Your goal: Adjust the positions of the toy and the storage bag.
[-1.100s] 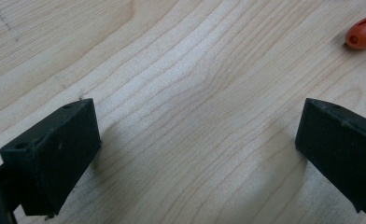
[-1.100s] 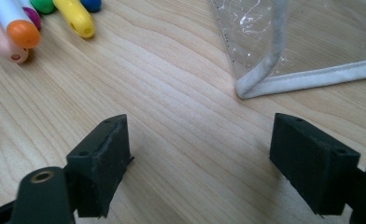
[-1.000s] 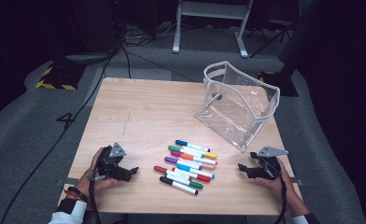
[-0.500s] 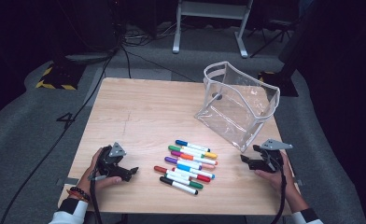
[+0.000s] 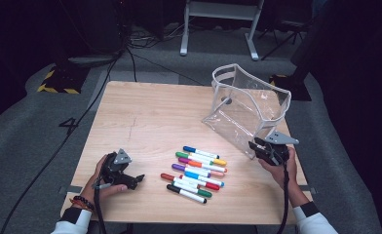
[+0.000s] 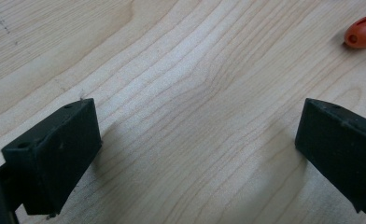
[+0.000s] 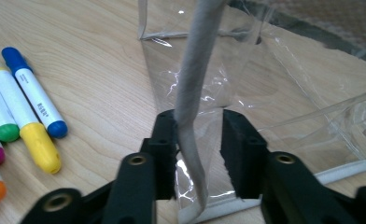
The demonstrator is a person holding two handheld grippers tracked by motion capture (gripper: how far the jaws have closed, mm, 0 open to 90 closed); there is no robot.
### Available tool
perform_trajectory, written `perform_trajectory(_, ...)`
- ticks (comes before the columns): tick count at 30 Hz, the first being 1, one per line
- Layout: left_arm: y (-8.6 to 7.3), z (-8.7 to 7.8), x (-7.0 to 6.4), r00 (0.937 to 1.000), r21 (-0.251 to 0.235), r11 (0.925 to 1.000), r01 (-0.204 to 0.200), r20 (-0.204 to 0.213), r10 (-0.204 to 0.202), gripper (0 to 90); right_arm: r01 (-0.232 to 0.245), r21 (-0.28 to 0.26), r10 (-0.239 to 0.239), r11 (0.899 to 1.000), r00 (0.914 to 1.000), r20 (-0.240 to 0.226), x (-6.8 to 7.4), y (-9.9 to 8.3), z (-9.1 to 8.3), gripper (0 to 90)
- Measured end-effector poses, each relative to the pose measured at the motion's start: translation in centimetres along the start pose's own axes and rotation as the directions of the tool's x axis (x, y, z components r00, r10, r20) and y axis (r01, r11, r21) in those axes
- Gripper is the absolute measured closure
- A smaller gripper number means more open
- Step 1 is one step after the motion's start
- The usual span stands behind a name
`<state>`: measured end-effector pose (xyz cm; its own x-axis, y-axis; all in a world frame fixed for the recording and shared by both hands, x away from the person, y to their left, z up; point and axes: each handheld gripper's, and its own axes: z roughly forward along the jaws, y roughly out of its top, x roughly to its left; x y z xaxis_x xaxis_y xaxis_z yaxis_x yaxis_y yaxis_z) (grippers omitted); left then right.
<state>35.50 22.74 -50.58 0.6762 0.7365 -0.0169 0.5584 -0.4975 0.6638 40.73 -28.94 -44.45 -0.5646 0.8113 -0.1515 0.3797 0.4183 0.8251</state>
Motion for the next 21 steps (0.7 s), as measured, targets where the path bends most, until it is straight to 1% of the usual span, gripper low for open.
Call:
perform_trajectory(1,0.0,0.0,0.0,1.0000,0.001,1.0000,-0.002,0.001,0.002,0.5,0.012,-0.002,-0.012,1.000,0.9999,0.004,0.2,0.0,-0.1,76.3)
perform_trajectory(2,0.0,0.0,0.0,1.0000,0.001,1.0000,-0.002,0.001,0.002,0.5,0.012,-0.002,-0.012,1.000,0.9999,0.004,0.2,0.0,-0.1,76.3)
perform_trajectory(3,0.1,0.0,0.1,1.0000,0.002,1.0000,-0.005,0.002,0.005,0.5,0.042,-0.005,-0.041,0.999,0.9991,0.008,0.3,0.0,-0.3,82.7)
perform_trajectory(5,0.1,0.0,0.1,1.0000,0.009,0.9999,-0.009,0.003,0.009,0.5,0.048,-0.005,-0.048,0.999,0.9989,-0.003,0.1,-0.3,-0.6,86.3)
perform_trajectory(7,0.2,0.0,0.1,1.0000,0.010,0.9999,-0.005,-0.002,0.005,0.7,0.050,-0.002,-0.050,0.999,0.9987,-0.009,0.0,-0.4,-0.8,87.4)
perform_trajectory(9,0.3,0.0,0.0,0.9998,0.010,0.9999,0.011,-0.013,-0.011,2.9,0.056,0.001,-0.056,0.998,0.9980,-0.028,-0.1,-0.7,-1.2,88.3)
perform_trajectory(10,0.3,-0.1,0.1,0.9997,0.010,0.9999,0.010,-0.021,-0.010,4.9,0.060,-0.004,-0.060,0.998,0.9967,-0.054,-0.1,-0.8,-1.5,88.4)
perform_trajectory(11,0.4,-0.1,0.1,0.9995,0.007,0.9998,0.021,-0.023,-0.021,6.9,0.064,-0.004,-0.064,0.998,0.9961,-0.061,0.0,-0.8,-1.7,88.4)
perform_trajectory(12,0.4,-0.1,0.1,0.9995,0.007,0.9998,0.021,-0.023,-0.021,9.4,0.064,-0.004,-0.064,0.998,0.9961,-0.061,0.0,-0.8,-1.7,88.4)
perform_trajectory(13,0.5,-0.1,0.1,0.9994,0.006,0.9996,0.028,-0.022,-0.028,9.4,0.078,-0.006,-0.078,0.997,0.9948,-0.066,0.2,-0.9,-1.9,88.4)
perform_trajectory(14,0.6,-0.1,0.2,0.9992,0.006,0.9995,0.031,-0.023,-0.031,13.8,0.101,-0.007,-0.102,0.995,0.9915,-0.081,0.9,-1.1,-2.4,88.3)
perform_trajectory(15,0.7,-0.2,0.4,0.9992,0.003,0.9994,0.034,-0.021,-0.034,15.9,0.112,-0.008,-0.113,0.994,0.9903,-0.081,1.1,-1.2,-2.6,88.4)
perform_trajectory(16,0.8,-0.1,0.5,0.9989,0.001,0.9989,0.046,-0.012,-0.046,16.0,0.119,-0.009,-0.120,0.993,0.9894,-0.082,1.2,-1.2,-2.8,88.3)
perform_trajectory(17,0.8,-0.1,0.5,0.9989,0.001,0.9989,0.046,-0.012,-0.046,15.7,0.122,-0.007,-0.122,0.993,0.9891,-0.083,1.3,-1.4,-3.0,88.3)
perform_trajectory(18,1.0,0.0,0.7,0.9985,-0.006,0.9985,0.055,0.000,-0.055,15.7,0.122,-0.007,-0.122,0.993,0.9891,-0.083,1.3,-1.4,-3.0,88.3)
perform_trajectory(19,1.5,0.2,0.6,0.9993,-0.012,0.9994,0.034,0.016,-0.034,15.8,0.113,-0.008,-0.113,0.994,0.9903,-0.080,1.3,-1.6,-3.4,88.3)
perform_trajectory(20,1.5,0.2,0.6,0.9993,-0.012,0.9994,0.034,0.016,-0.034,16.0,0.113,-0.008,-0.113,0.994,0.9903,-0.080,1.3,-1.6,-3.4,88.3)
perform_trajectory(21,1.9,0.3,0.6,0.9994,-0.012,0.9997,0.023,0.025,-0.023,16.0,0.109,-0.007,-0.109,0.994,0.9911,-0.076,1.3,-1.8,-3.6,88.3)
